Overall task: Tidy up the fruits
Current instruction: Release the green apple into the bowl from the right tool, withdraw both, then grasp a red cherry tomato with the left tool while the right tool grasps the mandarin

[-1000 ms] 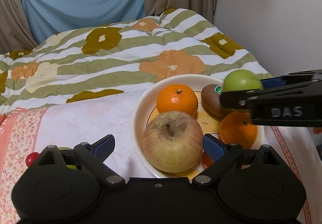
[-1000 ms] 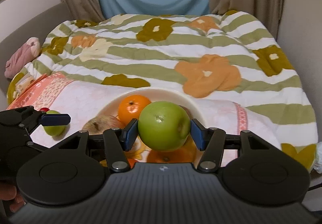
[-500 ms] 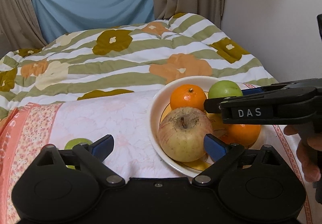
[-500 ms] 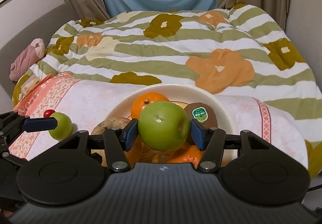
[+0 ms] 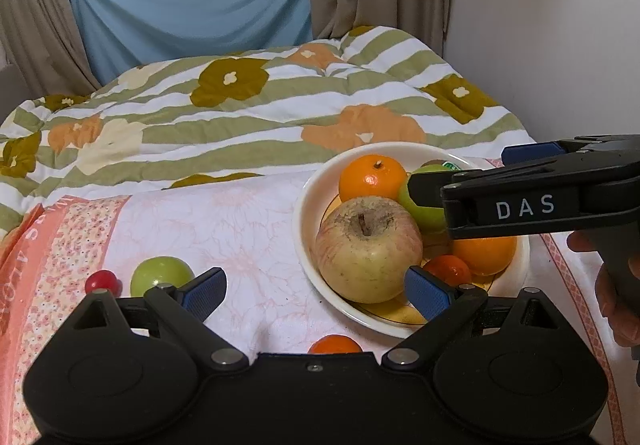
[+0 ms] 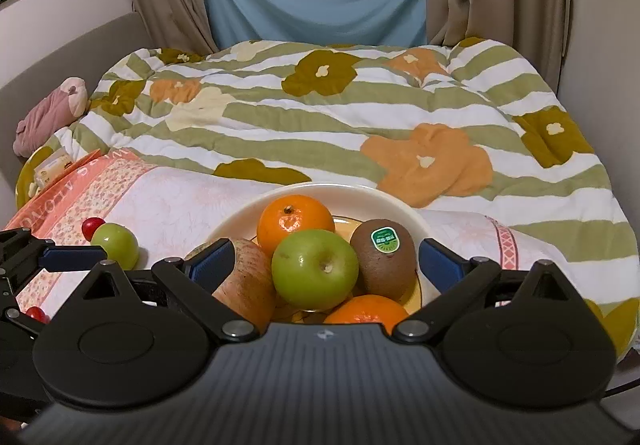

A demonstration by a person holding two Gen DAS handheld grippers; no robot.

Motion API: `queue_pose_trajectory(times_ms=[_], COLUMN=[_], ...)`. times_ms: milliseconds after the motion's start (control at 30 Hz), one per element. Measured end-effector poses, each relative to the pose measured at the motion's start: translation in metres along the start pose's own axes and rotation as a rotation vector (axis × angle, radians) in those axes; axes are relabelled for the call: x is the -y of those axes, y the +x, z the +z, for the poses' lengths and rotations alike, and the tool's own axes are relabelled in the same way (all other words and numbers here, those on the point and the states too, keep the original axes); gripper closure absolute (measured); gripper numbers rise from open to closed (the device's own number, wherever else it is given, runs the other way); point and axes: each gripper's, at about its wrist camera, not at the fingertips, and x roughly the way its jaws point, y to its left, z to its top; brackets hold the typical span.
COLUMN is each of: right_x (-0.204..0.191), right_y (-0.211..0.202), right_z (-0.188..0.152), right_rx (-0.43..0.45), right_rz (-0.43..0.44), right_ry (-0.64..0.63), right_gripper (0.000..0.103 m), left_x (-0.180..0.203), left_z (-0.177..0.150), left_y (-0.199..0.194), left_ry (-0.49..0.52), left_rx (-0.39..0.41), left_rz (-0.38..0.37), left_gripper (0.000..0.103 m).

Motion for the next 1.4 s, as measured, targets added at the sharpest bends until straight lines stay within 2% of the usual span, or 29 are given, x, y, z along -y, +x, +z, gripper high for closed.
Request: queue_pose_trajectory(times_ms=[233,500,1000,1300,1400], right_x=[-0.005,-0.022,-0.088,-0.132,-0.142], right_y=[-0.024,-0.065,-0.143,-0.151,-0.144], right_z=[0.001,0.004,-0.005,-0.031,-0.042], right_rx=[0.015,0.052,0.116,0.119,0.117], right_rz=[-0.019,-0.068,-0.147,-0.174,-0.185], right_ry=[0.007,0.053,0.05,0.073,0.082], right_gripper=[0.0,0.0,0.0,0.0,0.0], left_x=[-0.001,-0.009,-0.049,-0.083,-0.097], left_z=[-0.001,-0.006,-0.045,-0.077,-0.088], left_y=[-0.023,-0.069,-0.134,-0.145,-0.14], left_ry=[-0.021,-0.041,-0.052,-0.047,-0.042], left_rx=[0.037,0.108,0.156,0.169,0.156], left_rz=[0.033,0.068,0.069,0.09,0.11], left_gripper=[0.005,0.005,0.005,0.006,0.009])
